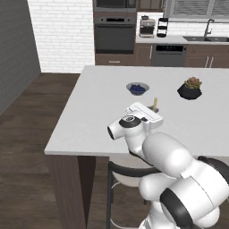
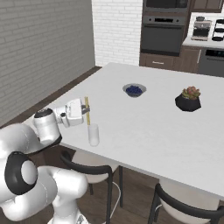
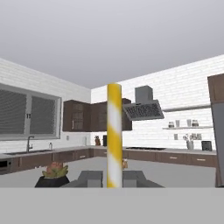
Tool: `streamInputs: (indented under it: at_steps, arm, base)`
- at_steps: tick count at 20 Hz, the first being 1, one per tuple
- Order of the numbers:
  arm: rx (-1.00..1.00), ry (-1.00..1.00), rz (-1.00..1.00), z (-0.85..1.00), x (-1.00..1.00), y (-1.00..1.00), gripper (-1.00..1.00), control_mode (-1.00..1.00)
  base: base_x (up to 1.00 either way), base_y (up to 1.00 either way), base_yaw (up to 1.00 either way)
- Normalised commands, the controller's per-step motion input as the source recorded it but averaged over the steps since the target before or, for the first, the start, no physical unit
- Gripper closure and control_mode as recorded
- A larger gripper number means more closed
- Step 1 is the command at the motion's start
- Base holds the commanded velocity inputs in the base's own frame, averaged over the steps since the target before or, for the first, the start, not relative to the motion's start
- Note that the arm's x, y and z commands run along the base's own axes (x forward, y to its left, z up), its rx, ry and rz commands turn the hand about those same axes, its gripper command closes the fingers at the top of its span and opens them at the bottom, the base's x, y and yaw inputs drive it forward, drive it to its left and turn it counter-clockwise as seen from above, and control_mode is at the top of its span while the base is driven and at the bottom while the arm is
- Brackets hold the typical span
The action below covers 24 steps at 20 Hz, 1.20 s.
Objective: Take a straw from the drawer in front and place it inside the glass cup on the dining counter.
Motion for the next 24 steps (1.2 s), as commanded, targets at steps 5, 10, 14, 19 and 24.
streamInputs:
  at_steps: [5,10,14,19,24]
  arm:
    - [0.00,0.00,0.00,-0.15,0.00,0.01,1.00,-1.00]
    - [0.00,0.00,0.00,-0.04,0.00,0.00,1.00,-1.00]
    - [0.00,0.00,0.00,-0.07,0.02,0.00,1.00,-1.00]
    - [0.00,0.00,0.00,-0.06,0.09,0.00,1.00,-1.00]
    - [0.00,0.00,0.00,-0.09,0.05,0.00,1.00,-1.00]
  base:
    - [0.00,0.00,0.00]
    - [0.00,0.00,0.00]
    - [0.00,0.00,0.00]
    - [0.00,0.00,0.00]
    - [0.00,0.00,0.00]
